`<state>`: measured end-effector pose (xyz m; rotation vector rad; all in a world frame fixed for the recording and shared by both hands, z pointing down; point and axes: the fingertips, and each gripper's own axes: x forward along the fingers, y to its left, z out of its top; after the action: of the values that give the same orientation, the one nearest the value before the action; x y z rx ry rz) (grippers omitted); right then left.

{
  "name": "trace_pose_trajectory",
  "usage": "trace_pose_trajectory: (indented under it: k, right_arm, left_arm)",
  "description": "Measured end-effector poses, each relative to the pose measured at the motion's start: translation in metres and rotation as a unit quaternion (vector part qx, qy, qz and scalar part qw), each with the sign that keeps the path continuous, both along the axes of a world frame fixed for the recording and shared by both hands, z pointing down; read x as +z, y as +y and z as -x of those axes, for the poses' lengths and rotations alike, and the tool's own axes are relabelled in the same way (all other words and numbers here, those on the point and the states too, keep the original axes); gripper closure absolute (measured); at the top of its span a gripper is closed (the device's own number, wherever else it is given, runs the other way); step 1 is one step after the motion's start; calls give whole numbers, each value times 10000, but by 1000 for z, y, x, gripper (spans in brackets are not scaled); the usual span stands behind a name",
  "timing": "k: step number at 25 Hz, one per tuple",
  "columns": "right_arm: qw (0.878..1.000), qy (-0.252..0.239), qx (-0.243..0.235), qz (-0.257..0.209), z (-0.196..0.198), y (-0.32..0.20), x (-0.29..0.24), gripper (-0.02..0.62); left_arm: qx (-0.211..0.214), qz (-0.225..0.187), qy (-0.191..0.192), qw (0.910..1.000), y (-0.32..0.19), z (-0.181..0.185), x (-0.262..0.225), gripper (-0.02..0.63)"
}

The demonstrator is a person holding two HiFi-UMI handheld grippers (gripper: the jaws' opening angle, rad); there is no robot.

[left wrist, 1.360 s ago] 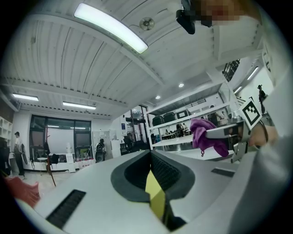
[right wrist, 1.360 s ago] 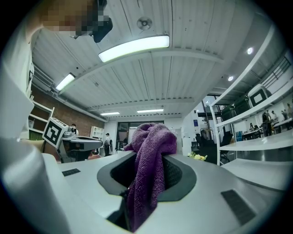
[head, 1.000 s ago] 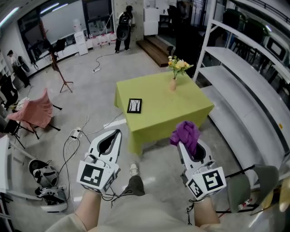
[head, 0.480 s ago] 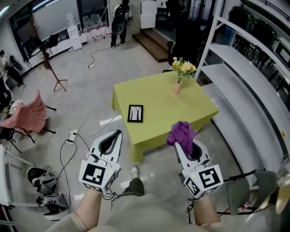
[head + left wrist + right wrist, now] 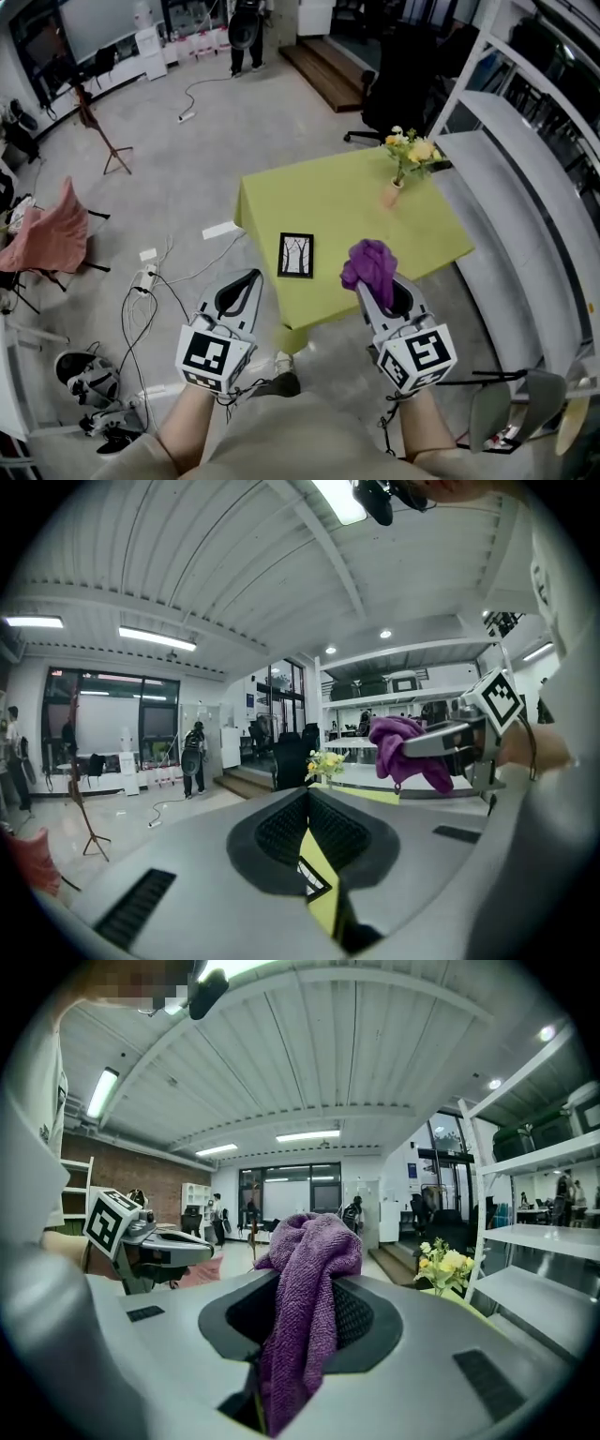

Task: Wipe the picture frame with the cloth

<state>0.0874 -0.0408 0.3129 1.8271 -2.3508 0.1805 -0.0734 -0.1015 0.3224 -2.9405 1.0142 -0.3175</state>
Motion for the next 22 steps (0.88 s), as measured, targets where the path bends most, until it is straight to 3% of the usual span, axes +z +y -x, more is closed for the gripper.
trace_pose_trajectory:
  k: [12, 22]
  right_arm:
    - [9951, 106, -297, 941, -2, -137, 72, 474]
    - [9790, 246, -1085, 1708, 7, -208, 152, 474]
  left_arm:
    - [399, 637, -442, 9962, -100, -32, 71, 598]
    - [-4, 1309, -685, 9890, -146, -51, 142, 598]
